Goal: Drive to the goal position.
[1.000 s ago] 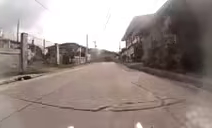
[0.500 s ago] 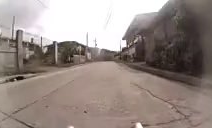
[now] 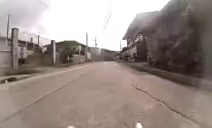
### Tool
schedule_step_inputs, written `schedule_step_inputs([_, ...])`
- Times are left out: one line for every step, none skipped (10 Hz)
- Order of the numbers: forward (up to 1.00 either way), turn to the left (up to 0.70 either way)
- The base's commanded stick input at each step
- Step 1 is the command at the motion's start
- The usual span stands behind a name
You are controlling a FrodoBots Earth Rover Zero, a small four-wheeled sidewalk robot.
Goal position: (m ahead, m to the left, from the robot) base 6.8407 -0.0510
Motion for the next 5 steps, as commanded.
schedule_step_inputs([1.0,0.0])
schedule_step_inputs([1.0,0.0])
schedule_step_inputs([1.0,0.0])
schedule_step_inputs([1.0,0.0])
schedule_step_inputs([1.0,0.0])
